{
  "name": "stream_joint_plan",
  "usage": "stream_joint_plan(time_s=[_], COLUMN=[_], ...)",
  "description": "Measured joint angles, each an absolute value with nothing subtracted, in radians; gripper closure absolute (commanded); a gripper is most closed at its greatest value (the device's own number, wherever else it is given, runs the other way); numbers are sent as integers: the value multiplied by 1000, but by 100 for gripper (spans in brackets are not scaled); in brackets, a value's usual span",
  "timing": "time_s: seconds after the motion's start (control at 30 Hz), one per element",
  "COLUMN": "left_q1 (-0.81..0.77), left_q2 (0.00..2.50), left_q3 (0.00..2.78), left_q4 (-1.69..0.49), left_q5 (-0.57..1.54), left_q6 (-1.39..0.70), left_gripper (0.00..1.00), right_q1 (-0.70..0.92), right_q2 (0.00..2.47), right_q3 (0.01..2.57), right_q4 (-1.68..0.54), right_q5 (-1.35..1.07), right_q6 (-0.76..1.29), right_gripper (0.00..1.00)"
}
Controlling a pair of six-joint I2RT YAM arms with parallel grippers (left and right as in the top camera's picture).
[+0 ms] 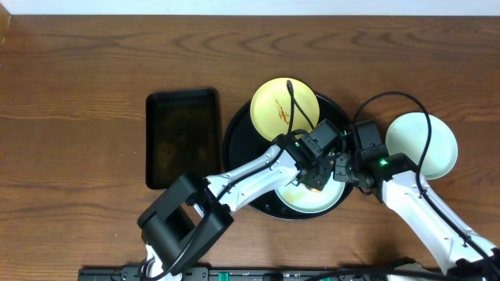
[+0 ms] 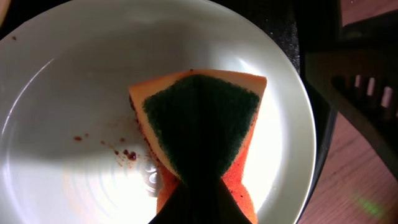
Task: Clean dirty plates on tray and stack at the side
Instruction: 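Scrub the right-held pale green plate with the sponge in the left gripper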
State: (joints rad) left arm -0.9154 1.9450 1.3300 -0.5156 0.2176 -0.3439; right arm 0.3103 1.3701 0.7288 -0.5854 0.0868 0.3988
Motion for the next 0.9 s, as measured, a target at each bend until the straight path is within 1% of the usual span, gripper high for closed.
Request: stream_joint_plan(time_s=[0.23, 0.43, 0.67, 0.73, 0.9], left_q1=[-913, -907, -892, -887, -868], left_q2=[1985, 1989, 1989, 1989, 1989], left_q3=[1330, 1330, 1331, 1332, 1333], left_q4=[-516, -514, -523, -527, -536], left_q5=[207, 207, 207, 207, 207], left_q6=[-344, -344, -344, -344, -344], left_gripper=[92, 92, 92, 92, 92], right_q1=[305, 302, 303, 303, 303], right_q2=[1441, 1486, 1530, 1530, 1528], right_q3=[729, 729, 731, 731, 734], right_q4=[-585, -581, -578, -579, -584], right_q5=[86, 66, 42, 42, 41], right_q6=[403, 403, 403, 402, 402], right_gripper=[89, 89, 95, 99, 99])
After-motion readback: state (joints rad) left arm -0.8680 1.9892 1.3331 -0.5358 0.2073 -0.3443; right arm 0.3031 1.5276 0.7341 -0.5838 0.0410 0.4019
